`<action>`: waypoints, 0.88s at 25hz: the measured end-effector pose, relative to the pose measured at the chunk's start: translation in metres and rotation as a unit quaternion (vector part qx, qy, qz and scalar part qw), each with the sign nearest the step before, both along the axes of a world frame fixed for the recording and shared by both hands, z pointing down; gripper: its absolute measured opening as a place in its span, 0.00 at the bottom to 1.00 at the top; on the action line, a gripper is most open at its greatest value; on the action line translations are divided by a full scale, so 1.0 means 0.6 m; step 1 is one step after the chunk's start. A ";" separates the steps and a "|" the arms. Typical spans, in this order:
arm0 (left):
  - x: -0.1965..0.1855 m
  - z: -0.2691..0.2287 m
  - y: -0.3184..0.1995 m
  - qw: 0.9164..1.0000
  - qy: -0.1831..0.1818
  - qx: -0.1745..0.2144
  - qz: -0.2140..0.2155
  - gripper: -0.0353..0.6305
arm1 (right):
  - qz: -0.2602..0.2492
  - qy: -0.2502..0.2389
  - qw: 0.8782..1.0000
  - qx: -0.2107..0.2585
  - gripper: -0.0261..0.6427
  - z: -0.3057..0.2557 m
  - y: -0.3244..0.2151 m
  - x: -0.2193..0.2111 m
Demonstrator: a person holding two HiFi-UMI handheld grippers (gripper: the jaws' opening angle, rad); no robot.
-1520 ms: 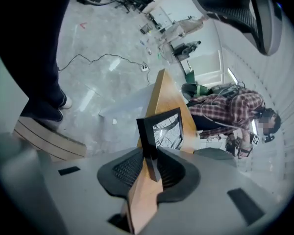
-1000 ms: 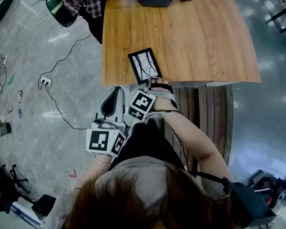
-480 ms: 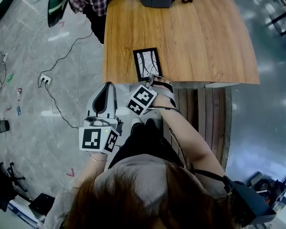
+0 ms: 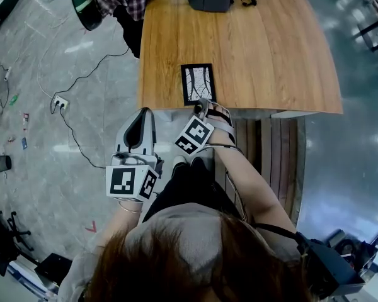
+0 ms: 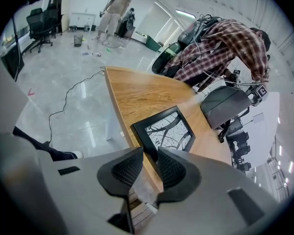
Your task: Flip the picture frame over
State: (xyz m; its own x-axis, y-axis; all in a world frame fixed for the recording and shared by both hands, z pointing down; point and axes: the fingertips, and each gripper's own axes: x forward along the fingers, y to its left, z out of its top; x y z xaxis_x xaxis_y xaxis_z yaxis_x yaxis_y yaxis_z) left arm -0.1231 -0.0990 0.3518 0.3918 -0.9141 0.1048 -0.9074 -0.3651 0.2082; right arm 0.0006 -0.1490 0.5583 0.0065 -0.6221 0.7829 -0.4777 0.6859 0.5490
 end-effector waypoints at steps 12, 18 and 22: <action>-0.005 0.004 0.005 1.000 0.001 -0.002 -0.009 0.06 | -0.010 -0.048 0.997 0.060 0.32 -0.039 0.010 -0.001; -0.001 -0.003 -0.001 1.000 -0.003 0.004 -0.010 0.06 | 0.082 -0.243 0.962 0.094 0.32 -0.145 0.018 0.032; 0.026 -0.021 0.003 1.000 0.008 0.014 0.003 0.06 | 0.081 -0.388 0.907 0.145 0.31 -0.264 0.039 0.034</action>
